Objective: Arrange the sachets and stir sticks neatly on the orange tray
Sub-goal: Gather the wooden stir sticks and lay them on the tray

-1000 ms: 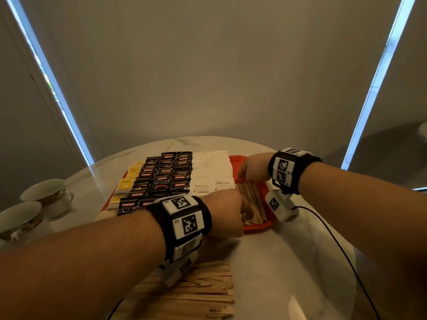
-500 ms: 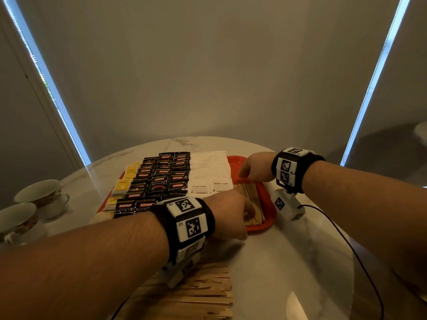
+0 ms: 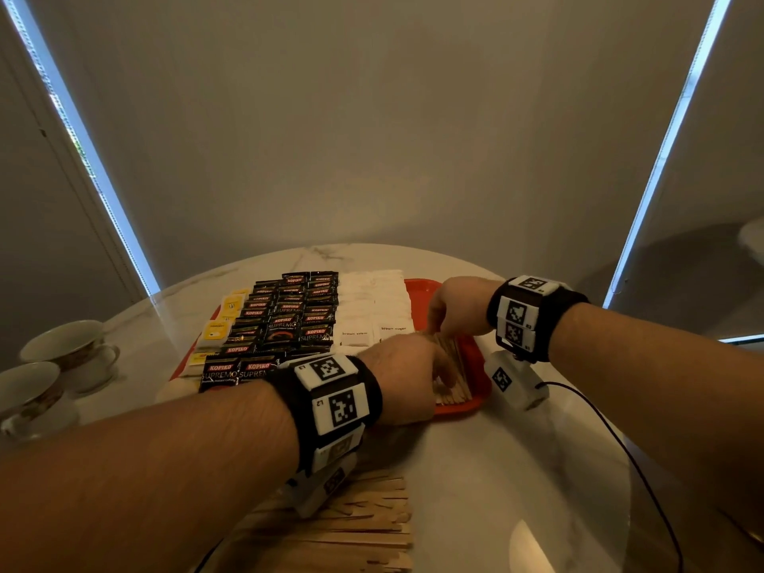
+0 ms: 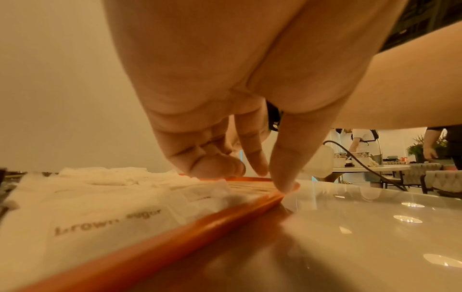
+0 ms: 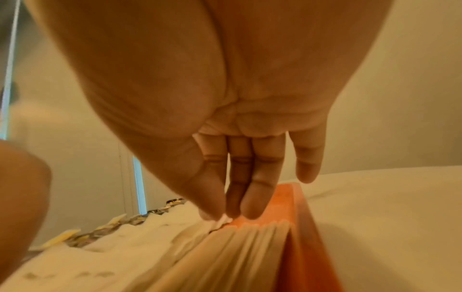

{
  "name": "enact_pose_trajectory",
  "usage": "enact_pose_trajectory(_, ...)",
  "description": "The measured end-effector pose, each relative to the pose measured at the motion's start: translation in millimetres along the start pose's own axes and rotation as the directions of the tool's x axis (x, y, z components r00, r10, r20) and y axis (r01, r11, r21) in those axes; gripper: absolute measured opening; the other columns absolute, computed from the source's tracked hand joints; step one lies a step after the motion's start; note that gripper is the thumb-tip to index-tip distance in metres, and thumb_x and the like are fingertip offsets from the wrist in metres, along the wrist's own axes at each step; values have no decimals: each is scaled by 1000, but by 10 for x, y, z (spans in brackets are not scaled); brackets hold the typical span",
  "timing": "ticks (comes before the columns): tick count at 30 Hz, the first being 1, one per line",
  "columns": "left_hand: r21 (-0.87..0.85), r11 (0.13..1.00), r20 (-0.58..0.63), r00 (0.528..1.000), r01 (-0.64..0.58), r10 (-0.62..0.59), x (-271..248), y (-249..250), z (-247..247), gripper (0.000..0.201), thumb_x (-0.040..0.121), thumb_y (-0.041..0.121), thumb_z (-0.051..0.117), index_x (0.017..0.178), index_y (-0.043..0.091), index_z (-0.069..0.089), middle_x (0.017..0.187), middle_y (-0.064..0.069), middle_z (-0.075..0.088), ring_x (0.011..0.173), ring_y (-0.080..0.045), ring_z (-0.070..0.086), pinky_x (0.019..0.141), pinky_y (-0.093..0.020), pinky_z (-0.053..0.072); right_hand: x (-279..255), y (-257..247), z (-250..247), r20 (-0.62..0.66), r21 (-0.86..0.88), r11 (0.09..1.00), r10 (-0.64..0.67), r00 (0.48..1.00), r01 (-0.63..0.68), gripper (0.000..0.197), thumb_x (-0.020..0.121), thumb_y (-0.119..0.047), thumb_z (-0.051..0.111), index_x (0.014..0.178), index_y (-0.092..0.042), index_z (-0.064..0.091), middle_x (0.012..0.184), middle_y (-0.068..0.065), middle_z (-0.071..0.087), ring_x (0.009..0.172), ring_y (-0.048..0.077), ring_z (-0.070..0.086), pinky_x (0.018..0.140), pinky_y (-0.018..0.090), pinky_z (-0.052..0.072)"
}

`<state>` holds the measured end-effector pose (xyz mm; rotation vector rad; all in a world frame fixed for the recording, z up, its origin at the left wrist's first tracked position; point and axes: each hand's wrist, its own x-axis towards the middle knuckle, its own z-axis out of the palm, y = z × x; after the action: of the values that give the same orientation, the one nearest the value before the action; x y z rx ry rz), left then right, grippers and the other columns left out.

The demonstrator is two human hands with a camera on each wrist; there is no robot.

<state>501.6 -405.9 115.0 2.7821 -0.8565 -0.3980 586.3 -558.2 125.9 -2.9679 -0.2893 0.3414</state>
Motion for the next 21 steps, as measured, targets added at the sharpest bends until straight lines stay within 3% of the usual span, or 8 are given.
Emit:
enact_pose_trajectory(3,-29,997,-77,995,65,-67,-59,-98,-34,18,88,12,73,101,24,70,96,7,63,89,-12,60,69,-21,47,-125,-62,-25,-55,24,999,-40,998,41,8,90,-21,72,96,-26,72,92,-8,68,84,10,60,70,25,47)
enact_pose_trajectory(5,-10,994,-81,991,108,-108,-139,-185,-62,13,85,16,76,94,23,69,89,6,64,82,-10,60,68,-23,52,-282,-149,-27,37,45,994,-104,994,102,9,89,-33,74,92,-27,69,90,-7,67,85,11,61,73,26,48)
enact_pose_trajectory(10,64,979,-63,979,196,-192,-380,-415,-143,7,86,25,78,90,25,72,88,9,69,84,-7,63,77,-25,58,-621,-414,178,307,-34,973,-206,929,227,29,78,-50,82,95,-30,68,92,-10,69,87,11,64,85,32,58)
enact_pose_trajectory(15,148,958,-58,969,245,-239,-459,-530,-90,13,90,37,77,99,27,74,92,9,68,90,-9,64,84,-28,58,-635,-459,266,271,-192,947,-201,941,257,31,83,-43,80,106,-28,66,95,-8,64,87,11,61,81,30,58)
enact_pose_trajectory(21,166,955,-73,969,245,-236,-423,-536,-53,16,90,32,78,101,20,76,95,3,72,91,-16,68,86,-33,61,-612,-499,253,267,-227,946,-170,948,234,28,82,-43,81,102,-31,67,91,-9,66,83,10,62,73,24,55)
